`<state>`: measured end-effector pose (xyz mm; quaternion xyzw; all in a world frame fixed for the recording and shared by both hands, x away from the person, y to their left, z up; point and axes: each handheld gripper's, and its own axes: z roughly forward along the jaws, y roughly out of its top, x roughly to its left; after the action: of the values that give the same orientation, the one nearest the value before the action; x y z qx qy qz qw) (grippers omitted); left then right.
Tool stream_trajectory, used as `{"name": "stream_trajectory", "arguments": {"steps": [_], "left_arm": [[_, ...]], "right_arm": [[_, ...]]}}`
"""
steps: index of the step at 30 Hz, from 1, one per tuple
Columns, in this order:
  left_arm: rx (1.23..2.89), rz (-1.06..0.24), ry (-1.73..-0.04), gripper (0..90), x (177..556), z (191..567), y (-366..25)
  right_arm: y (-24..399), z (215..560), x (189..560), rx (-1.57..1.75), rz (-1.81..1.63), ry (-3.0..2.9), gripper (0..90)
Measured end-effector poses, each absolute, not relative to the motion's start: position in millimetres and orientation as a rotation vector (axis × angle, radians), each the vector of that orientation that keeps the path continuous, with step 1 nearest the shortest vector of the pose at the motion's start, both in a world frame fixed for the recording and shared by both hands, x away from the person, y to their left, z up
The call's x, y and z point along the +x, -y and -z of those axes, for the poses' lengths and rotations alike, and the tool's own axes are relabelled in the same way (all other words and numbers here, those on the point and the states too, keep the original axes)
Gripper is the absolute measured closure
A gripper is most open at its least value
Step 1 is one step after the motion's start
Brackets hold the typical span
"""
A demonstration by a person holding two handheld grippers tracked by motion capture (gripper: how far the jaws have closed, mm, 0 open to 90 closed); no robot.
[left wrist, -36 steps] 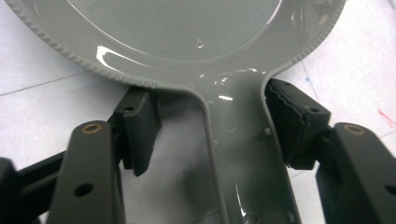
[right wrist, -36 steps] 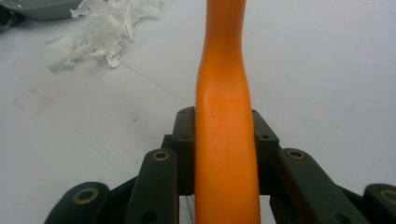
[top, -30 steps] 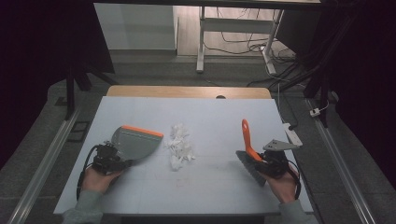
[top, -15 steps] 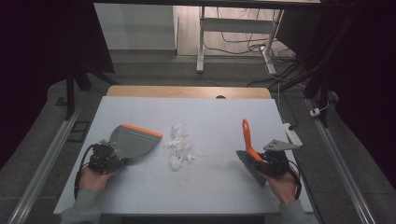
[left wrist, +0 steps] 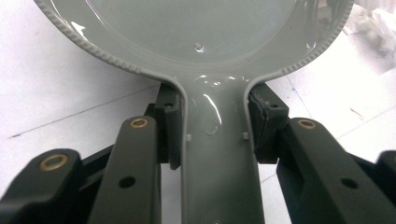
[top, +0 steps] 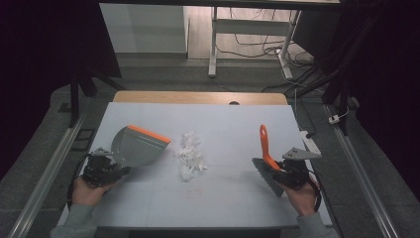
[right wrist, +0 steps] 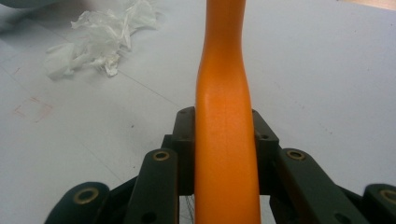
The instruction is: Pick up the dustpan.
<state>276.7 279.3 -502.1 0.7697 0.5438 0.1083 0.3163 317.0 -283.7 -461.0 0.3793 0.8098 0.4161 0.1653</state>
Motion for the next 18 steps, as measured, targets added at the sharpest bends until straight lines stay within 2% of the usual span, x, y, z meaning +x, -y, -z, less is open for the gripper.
{"name": "stream_trajectory", "arguments": {"steps": [18], "left_arm": [[2.127,-0.283,-1.205,61.8,252,478,-296]], "right_arm": [[283,459,316,1.073,-1.201,-2.286,70.0]]}}
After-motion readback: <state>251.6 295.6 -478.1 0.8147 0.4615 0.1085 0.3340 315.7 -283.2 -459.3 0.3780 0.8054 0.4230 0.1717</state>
